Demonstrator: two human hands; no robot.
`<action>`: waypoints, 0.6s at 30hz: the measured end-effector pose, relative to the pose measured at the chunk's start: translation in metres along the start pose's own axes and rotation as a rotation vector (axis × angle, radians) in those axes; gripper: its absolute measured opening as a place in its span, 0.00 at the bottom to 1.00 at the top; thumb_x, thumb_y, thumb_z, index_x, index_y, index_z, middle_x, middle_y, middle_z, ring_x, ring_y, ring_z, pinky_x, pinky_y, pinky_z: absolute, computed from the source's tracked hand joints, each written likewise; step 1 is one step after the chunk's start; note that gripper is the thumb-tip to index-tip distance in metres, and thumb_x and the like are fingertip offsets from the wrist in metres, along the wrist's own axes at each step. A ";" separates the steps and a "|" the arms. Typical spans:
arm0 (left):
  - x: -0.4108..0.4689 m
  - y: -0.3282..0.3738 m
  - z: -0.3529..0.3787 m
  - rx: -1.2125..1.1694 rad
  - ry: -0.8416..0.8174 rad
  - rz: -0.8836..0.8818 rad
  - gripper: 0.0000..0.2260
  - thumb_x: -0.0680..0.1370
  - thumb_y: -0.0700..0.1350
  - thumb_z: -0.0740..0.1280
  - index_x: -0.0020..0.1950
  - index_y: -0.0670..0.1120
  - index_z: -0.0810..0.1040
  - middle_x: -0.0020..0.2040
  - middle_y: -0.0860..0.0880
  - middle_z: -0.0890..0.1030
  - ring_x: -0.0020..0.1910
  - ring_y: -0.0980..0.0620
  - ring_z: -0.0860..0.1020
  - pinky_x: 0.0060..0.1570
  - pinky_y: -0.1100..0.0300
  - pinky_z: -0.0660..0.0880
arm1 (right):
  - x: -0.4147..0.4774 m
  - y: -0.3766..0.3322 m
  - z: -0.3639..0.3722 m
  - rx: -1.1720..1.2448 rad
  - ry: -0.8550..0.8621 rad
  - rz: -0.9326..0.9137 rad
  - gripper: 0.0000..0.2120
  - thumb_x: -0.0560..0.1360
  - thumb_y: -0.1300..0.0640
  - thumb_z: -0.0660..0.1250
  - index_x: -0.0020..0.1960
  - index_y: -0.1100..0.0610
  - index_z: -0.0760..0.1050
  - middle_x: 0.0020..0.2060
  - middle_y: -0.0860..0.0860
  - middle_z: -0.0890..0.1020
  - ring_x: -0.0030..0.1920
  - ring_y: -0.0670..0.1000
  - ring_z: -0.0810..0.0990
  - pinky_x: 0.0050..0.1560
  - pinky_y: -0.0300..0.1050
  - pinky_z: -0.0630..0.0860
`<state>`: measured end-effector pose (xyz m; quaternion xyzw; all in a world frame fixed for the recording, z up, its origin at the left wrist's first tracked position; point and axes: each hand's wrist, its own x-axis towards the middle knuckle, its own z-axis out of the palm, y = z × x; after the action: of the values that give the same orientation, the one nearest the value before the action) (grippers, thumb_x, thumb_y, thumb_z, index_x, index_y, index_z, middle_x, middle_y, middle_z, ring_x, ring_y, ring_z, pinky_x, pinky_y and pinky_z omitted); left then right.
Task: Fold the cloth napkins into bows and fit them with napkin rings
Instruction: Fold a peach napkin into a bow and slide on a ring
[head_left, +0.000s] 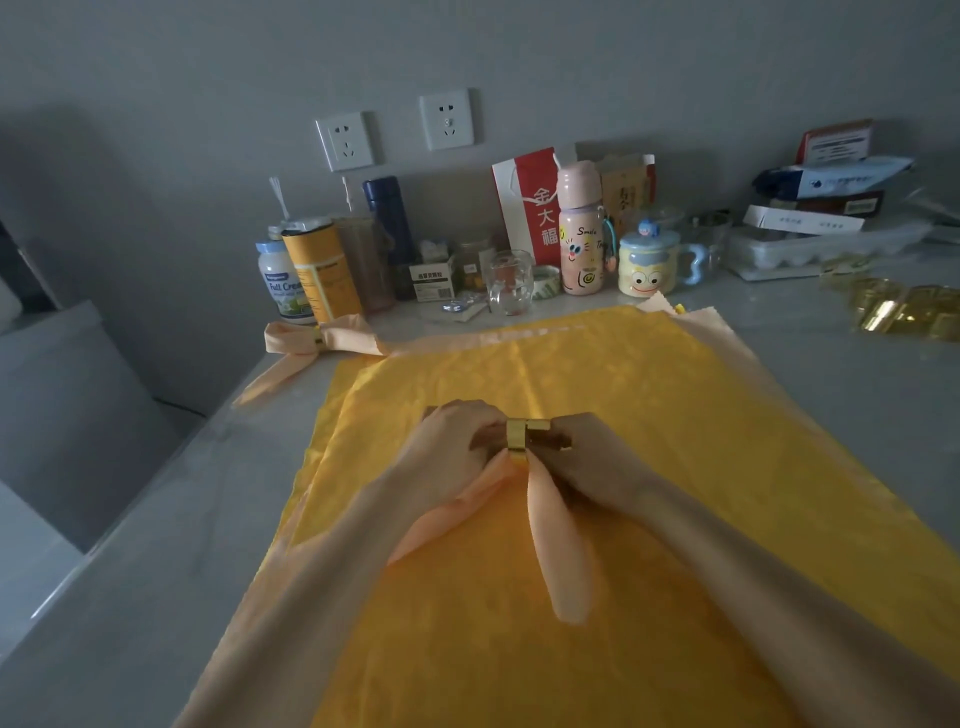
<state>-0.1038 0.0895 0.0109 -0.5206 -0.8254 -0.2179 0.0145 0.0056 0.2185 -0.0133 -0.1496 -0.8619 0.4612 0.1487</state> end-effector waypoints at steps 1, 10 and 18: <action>-0.007 0.002 0.001 0.022 0.025 -0.003 0.07 0.74 0.38 0.64 0.48 0.46 0.80 0.44 0.53 0.80 0.47 0.51 0.77 0.51 0.58 0.70 | -0.001 0.000 0.001 -0.031 -0.019 -0.027 0.15 0.78 0.56 0.63 0.40 0.67 0.76 0.33 0.56 0.79 0.28 0.48 0.74 0.29 0.38 0.69; -0.027 0.006 -0.007 -0.152 -0.080 -0.064 0.28 0.75 0.46 0.62 0.75 0.55 0.60 0.71 0.57 0.66 0.70 0.57 0.64 0.70 0.55 0.62 | -0.006 -0.010 0.002 -0.045 0.014 -0.120 0.16 0.78 0.55 0.64 0.35 0.63 0.73 0.22 0.49 0.74 0.19 0.44 0.71 0.24 0.36 0.67; -0.031 0.005 -0.008 -0.032 0.089 0.047 0.22 0.73 0.44 0.68 0.67 0.52 0.71 0.63 0.56 0.74 0.63 0.55 0.72 0.66 0.56 0.64 | -0.007 -0.013 0.011 -0.039 0.088 -0.192 0.19 0.77 0.57 0.65 0.28 0.55 0.66 0.20 0.45 0.69 0.22 0.44 0.67 0.26 0.33 0.62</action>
<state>-0.0866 0.0618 0.0117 -0.5297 -0.8079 -0.2538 0.0480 0.0059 0.2013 -0.0090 -0.0891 -0.8736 0.4211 0.2269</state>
